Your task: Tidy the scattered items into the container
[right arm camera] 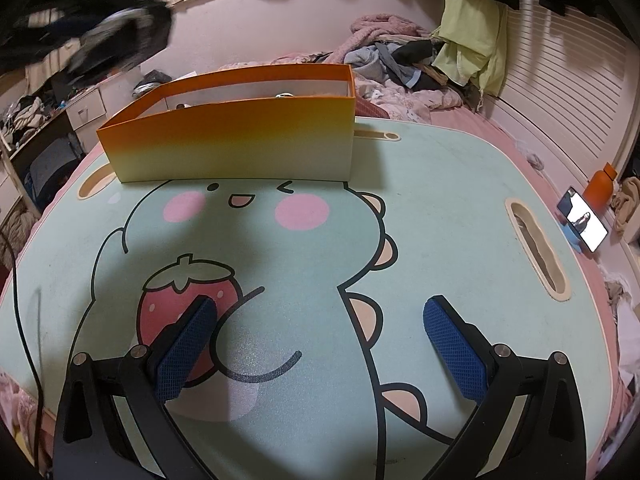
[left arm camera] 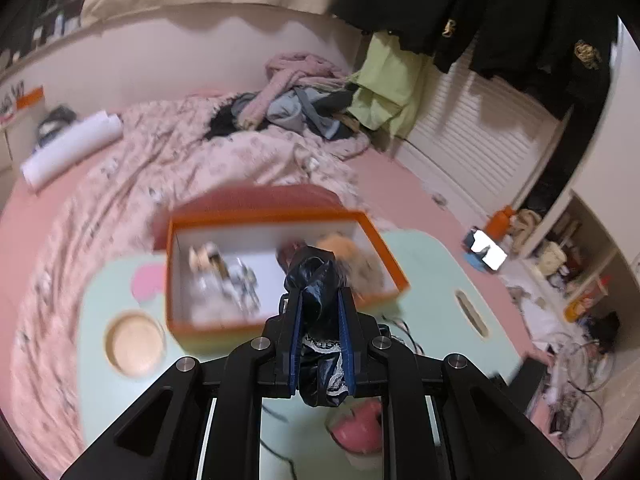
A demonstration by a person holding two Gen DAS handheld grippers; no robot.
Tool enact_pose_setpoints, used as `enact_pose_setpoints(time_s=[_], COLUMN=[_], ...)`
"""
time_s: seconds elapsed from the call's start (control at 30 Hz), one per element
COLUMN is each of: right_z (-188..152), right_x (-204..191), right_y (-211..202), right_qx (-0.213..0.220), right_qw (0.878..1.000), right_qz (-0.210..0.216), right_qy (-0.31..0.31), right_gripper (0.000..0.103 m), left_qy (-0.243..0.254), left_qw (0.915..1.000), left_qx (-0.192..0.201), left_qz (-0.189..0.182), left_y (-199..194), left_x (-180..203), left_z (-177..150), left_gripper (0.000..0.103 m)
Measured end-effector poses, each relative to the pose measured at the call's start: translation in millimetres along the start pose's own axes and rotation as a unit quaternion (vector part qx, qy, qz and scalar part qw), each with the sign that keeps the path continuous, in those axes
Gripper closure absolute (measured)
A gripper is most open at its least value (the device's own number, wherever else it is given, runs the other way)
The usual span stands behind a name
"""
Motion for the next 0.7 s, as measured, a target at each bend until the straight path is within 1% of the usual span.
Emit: enact_pose_setpoints(time_s=[0.13, 0.2, 0.27, 0.33, 0.43, 0.5, 0.53, 0.57, 0.6, 0.67, 0.7], right_z=[-0.3, -0.2, -0.3, -0.2, -0.1, -0.1, 0.0, 0.0, -0.1, -0.2, -0.3], right_x=[0.3, 0.3, 0.3, 0.7, 0.9, 1.2, 1.3, 1.4, 1.6, 1.8, 1.8], right_y=[-0.5, -0.6, -0.8, -0.7, -0.6, -0.6, -0.5, -0.6, -0.5, -0.5, -0.6], right_qx=[0.000, 0.000, 0.000, 0.000, 0.000, 0.000, 0.000, 0.000, 0.001, 0.001, 0.000], right_qw=[1.000, 1.000, 1.000, 1.000, 1.000, 1.000, 1.000, 1.000, 1.000, 1.000, 1.000], right_qz=[0.000, 0.000, 0.000, 0.000, 0.000, 0.000, 0.000, 0.000, 0.000, 0.000, 0.000], right_qy=[0.000, 0.000, 0.000, 0.000, 0.000, 0.000, 0.000, 0.000, 0.000, 0.000, 0.001], right_gripper=[0.000, 0.000, 0.000, 0.000, 0.000, 0.000, 0.000, 0.000, 0.000, 0.000, 0.000], left_qy=[-0.021, -0.037, -0.057, -0.069, -0.074, -0.077, -0.078, -0.077, -0.070, -0.053, -0.032], left_qw=[0.9997, 0.9989, 0.9977, 0.9971, 0.9969, 0.9962, 0.9961, 0.9960, 0.9961, 0.9963, 0.9959], left_qx=[-0.009, -0.028, -0.035, -0.028, 0.005, 0.015, 0.013, 0.009, -0.006, -0.027, -0.021], left_qz=[0.002, 0.000, 0.009, 0.020, 0.027, 0.036, 0.041, 0.045, 0.053, 0.063, 0.082], left_y=[10.2, 25.7, 35.8, 34.3, 17.5, 5.7, 3.2, 3.6, 6.0, 12.3, 13.0], left_x=[-11.9, -22.3, -33.5, -41.4, -45.0, -46.3, -46.1, -44.1, -42.1, -39.6, -36.2], left_z=[-40.1, -59.6, -75.4, -87.1, -98.7, -114.6, -123.2, -127.6, -137.7, -145.7, -147.8], left_gripper=[0.087, 0.085, 0.073, 0.039, 0.018, 0.011, 0.008, 0.008, 0.007, 0.007, 0.006])
Point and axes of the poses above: each gripper's, at about its wrist camera, not at the fingertips, and y roughly the way its jaws point, x to its right, z to its top, the point moved 6 cm from there along y, roughly the way its jaws point, and after that the axes turned 4 degrees about x, right-handed, at the moved point
